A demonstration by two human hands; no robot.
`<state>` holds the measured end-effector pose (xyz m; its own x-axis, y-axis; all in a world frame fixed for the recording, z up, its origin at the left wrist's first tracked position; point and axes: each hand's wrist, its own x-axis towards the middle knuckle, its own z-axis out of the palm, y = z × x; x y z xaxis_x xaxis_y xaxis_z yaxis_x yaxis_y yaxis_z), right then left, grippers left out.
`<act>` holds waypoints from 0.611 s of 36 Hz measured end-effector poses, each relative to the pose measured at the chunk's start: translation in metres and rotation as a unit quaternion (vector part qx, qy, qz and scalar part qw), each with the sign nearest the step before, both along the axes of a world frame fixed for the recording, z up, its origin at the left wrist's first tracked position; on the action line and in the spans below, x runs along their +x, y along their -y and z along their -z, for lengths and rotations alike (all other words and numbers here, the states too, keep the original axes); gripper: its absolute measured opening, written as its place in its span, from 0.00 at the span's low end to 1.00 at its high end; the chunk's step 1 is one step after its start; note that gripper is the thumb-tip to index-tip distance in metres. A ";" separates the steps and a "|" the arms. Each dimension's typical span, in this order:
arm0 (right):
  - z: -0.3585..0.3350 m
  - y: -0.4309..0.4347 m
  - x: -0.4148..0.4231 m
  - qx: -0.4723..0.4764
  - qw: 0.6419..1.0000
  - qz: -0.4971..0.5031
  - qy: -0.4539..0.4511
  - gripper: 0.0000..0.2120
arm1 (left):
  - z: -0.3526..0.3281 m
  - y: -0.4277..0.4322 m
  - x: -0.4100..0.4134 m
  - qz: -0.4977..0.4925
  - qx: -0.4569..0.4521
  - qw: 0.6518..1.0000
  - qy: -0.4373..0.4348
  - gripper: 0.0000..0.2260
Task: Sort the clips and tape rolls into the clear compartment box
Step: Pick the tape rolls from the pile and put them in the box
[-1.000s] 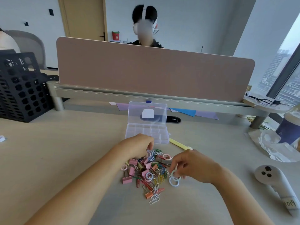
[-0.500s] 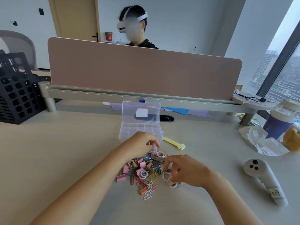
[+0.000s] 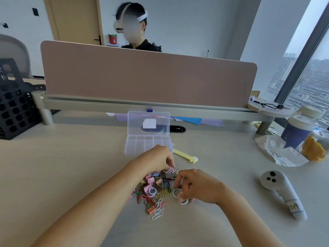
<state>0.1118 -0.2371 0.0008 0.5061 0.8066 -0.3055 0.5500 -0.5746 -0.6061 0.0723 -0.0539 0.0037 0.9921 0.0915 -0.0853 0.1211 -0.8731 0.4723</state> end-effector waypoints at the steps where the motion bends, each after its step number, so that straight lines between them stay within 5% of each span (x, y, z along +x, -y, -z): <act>1: 0.001 0.000 0.000 0.004 1.000 0.004 -0.002 0.13 | 0.001 0.000 0.000 -0.002 0.001 1.000 0.001 0.11; 14: 0.004 0.000 -0.001 -0.008 0.999 -0.005 0.031 0.11 | 0.003 -0.001 -0.002 0.012 0.025 0.999 -0.020 0.08; 22: 0.004 0.001 0.005 0.029 0.999 0.001 0.025 0.07 | 0.003 -0.007 -0.009 -0.021 -0.042 0.998 0.034 0.07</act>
